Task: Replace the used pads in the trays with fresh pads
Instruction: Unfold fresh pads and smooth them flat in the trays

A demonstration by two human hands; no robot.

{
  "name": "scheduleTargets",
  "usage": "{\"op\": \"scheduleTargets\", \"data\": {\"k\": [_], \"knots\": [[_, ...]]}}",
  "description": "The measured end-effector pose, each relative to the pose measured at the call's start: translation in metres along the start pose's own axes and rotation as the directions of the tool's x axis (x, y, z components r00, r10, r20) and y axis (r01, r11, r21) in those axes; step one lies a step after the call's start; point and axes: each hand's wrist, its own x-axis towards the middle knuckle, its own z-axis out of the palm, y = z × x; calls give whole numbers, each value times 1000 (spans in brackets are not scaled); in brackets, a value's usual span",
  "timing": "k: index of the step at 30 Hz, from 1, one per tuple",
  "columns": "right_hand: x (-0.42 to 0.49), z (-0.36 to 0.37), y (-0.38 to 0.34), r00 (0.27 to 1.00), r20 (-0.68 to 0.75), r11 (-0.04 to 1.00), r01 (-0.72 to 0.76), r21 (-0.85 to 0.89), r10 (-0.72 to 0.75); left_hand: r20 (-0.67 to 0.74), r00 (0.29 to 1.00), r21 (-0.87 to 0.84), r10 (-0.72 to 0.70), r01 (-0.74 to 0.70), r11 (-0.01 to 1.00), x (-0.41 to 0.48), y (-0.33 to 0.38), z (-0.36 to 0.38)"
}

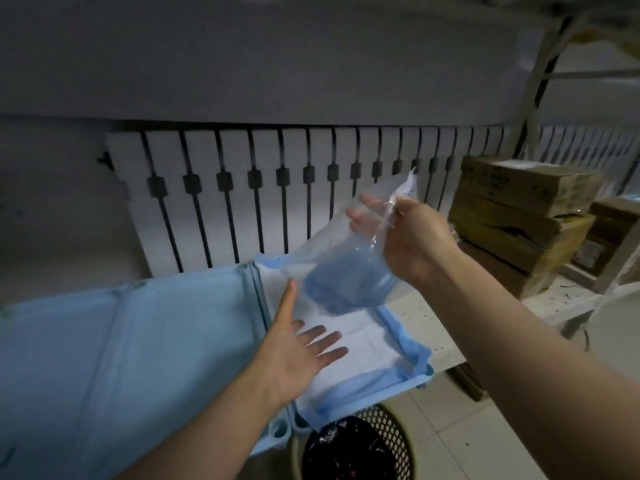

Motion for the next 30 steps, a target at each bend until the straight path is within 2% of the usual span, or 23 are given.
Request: {"op": "scheduleTargets", "data": {"k": [2,5,7,9,11,13,15,17,20,23,26,30], "knots": [[-19,17,13,993,78,996,-89,20,87,86,995,-136,55,-43,990,-18,6,-6],[-44,33,36,974,117,981,-195,1,193,28,987,-174,159,-152,973,-41,15,-22],[-55,38,51,984,79,984,-153,-88,160,-49,979,-171,200,-205,964,-51,22,-42],[-64,43,62,999,-3,962,-45,-271,46,-111,967,-145,230,-244,959,-63,30,-62],[-72,47,74,999,-17,871,26,-491,-39,-134,960,-133,244,-261,956,-75,39,-77],[-80,51,84,998,14,714,52,-698,-60,-127,957,-107,262,-276,955,-88,46,-86],[-82,55,93,998,53,581,65,-812,-37,-102,952,-66,290,-298,952,-98,51,-95],[-86,62,96,996,85,535,52,-843,38,-59,947,-31,315,-317,948,-108,55,-103],[-94,73,95,971,173,539,58,-840,165,10,945,-3,327,-327,945,-122,58,-114],[-94,75,98,968,160,581,20,-814,191,30,936,-4,351,-351,936,-130,63,-124],[-92,77,102,966,124,658,-56,-751,225,32,918,-10,395,-395,919,-136,66,-126],[-97,82,109,926,200,782,-139,-608,320,-34,906,23,423,-422,906,-133,67,-130]]}}
